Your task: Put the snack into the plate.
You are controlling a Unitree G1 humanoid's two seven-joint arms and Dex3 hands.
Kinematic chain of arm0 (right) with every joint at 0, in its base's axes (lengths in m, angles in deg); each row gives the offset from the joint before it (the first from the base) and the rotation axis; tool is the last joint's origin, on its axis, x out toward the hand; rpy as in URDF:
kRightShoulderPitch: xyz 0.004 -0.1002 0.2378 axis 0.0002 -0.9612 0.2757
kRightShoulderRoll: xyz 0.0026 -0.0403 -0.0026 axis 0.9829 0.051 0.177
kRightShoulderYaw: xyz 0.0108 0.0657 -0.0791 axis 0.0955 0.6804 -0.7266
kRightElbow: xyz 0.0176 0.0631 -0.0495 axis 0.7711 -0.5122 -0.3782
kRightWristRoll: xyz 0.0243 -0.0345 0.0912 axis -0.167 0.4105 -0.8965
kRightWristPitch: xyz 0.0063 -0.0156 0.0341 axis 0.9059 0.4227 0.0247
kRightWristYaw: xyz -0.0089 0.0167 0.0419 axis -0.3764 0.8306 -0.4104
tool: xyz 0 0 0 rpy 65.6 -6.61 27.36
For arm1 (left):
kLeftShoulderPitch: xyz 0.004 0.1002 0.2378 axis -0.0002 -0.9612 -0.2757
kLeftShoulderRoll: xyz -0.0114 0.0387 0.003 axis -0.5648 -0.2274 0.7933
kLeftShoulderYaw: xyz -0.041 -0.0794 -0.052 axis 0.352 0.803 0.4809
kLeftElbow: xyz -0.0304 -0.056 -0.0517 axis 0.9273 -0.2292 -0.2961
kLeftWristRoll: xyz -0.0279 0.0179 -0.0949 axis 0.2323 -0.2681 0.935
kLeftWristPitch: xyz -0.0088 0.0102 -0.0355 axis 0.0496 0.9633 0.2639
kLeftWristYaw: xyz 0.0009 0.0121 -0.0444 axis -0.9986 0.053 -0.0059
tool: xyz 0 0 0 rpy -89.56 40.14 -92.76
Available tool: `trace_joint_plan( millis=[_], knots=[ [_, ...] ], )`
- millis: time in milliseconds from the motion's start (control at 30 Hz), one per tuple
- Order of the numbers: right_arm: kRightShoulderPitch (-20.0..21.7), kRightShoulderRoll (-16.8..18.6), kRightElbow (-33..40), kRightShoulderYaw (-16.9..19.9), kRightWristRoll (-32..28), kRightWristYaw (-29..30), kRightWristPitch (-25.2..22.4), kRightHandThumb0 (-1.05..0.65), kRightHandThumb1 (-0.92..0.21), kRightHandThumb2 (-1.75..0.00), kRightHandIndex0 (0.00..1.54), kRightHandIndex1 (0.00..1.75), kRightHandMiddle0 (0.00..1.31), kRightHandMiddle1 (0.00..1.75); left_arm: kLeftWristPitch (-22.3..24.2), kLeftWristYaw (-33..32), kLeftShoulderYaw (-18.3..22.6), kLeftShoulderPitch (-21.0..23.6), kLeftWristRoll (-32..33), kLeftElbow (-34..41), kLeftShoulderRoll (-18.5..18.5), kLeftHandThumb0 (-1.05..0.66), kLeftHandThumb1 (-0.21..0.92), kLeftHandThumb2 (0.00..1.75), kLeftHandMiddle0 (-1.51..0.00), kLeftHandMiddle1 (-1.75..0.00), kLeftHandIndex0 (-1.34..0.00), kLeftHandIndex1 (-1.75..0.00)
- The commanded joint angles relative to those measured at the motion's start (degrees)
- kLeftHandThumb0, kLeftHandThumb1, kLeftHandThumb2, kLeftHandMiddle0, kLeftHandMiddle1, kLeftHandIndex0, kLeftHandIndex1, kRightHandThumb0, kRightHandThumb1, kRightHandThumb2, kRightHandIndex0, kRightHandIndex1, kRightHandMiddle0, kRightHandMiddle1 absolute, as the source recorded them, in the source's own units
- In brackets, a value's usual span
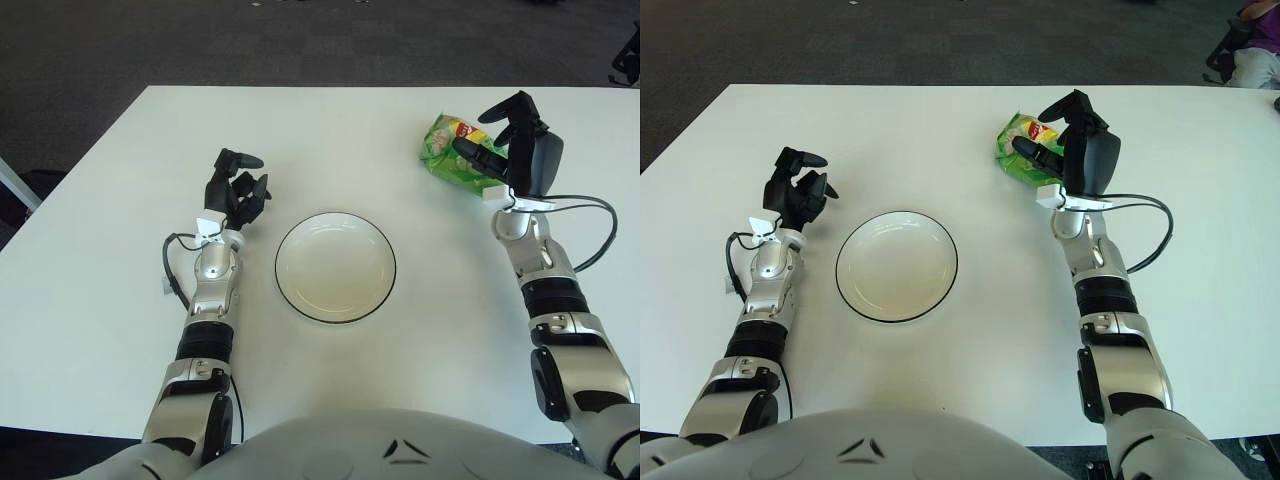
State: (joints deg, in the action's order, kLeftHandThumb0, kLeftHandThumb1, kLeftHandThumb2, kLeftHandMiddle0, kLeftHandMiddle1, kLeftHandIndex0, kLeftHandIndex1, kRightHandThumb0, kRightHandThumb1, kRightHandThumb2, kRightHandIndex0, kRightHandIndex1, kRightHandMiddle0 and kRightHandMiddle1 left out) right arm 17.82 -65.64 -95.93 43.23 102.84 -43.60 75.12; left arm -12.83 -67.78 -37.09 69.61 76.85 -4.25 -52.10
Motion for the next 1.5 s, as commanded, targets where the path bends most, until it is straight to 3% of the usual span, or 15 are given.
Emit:
trace_joint_plan(
  millis=[0,300,367,400,467,600,767,1033,1167,1467],
  knots=[
    [1.8,-2.3,-1.9,-1.3,0.7,-0.9,-2.3,-0.36,-0.92,-0.27,0.76,1.38,0.46,1.47,-0.1,-0.5,0.0,-0.4,-0.4,0.7,-0.1,-0.36,0.92,0.32,-0.82,-1.63,-0.42,-1.53],
    [2.9,-3.4,-4.0,-3.8,-0.2,-0.8,-3.6,-0.36,-0.92,-0.27,0.76,1.28,0.46,1.47,0.4,-0.7,-0.1,-0.5,-0.6,1.2,0.0,-0.36,0.92,0.32,-0.82,-1.64,-0.42,-1.53],
    [3.7,-3.7,-4.5,-5.0,0.4,-2.6,-5.4,-0.36,-0.92,-0.31,0.67,1.01,0.41,1.51,0.4,-0.8,-0.1,-0.6,-0.7,1.2,0.0,-0.36,0.92,0.32,-0.82,-1.64,-0.42,-1.53],
    [4.1,-3.8,-4.6,-5.6,0.7,-3.5,-6.2,-0.39,-0.92,-0.30,0.66,0.92,0.38,1.38,0.4,-0.8,-0.1,-0.6,-0.7,1.2,0.0,-0.36,0.92,0.32,-0.82,-1.64,-0.42,-1.53],
    [4.6,-4.3,-4.8,-6.6,1.1,-5.3,-7.6,-0.48,-0.92,-0.27,0.65,0.54,0.40,0.86,0.4,-0.8,-0.1,-0.5,-0.8,1.1,0.1,-0.36,0.92,0.32,-0.82,-1.64,-0.42,-1.53],
    [5.9,-6.0,-5.8,-9.3,2.2,-10.3,-10.0,-0.58,-0.92,-0.24,0.56,0.13,0.41,0.38,0.4,-0.9,-0.1,-0.5,-0.8,1.0,0.1,-0.36,0.92,0.32,-0.82,-1.64,-0.42,-1.53],
    [9.9,-7.7,-13.3,-12.0,2.0,-12.5,-8.3,-0.63,-0.92,-0.24,0.51,0.03,0.43,0.23,0.3,-0.9,-0.1,-0.6,-0.8,1.0,0.1,-0.36,0.92,0.32,-0.82,-1.64,-0.42,-1.53],
    [13.0,-7.5,-19.9,-13.1,-1.4,-13.5,-4.1,-0.65,-0.92,-0.25,0.53,0.03,0.47,0.21,0.5,-0.9,-0.1,-1.0,-0.9,1.6,0.1,-0.36,0.92,0.32,-0.82,-1.64,-0.42,-1.53],
    [14.9,-7.0,-23.4,-13.8,-2.1,-13.9,-3.5,-0.70,-0.92,-0.31,0.51,0.01,0.46,0.19,0.8,-1.0,-0.1,-1.2,-1.0,2.1,0.1,-0.36,0.92,0.32,-0.82,-1.64,-0.42,-1.53],
    [19.1,-5.9,-30.9,-16.5,-2.3,-16.0,-5.2,-0.80,-0.92,-0.65,0.26,0.00,0.37,0.11,1.0,-1.1,-0.1,-1.4,-1.3,2.5,0.2,-0.36,0.92,0.32,-0.81,-1.64,-0.42,-1.53]
  ],
)
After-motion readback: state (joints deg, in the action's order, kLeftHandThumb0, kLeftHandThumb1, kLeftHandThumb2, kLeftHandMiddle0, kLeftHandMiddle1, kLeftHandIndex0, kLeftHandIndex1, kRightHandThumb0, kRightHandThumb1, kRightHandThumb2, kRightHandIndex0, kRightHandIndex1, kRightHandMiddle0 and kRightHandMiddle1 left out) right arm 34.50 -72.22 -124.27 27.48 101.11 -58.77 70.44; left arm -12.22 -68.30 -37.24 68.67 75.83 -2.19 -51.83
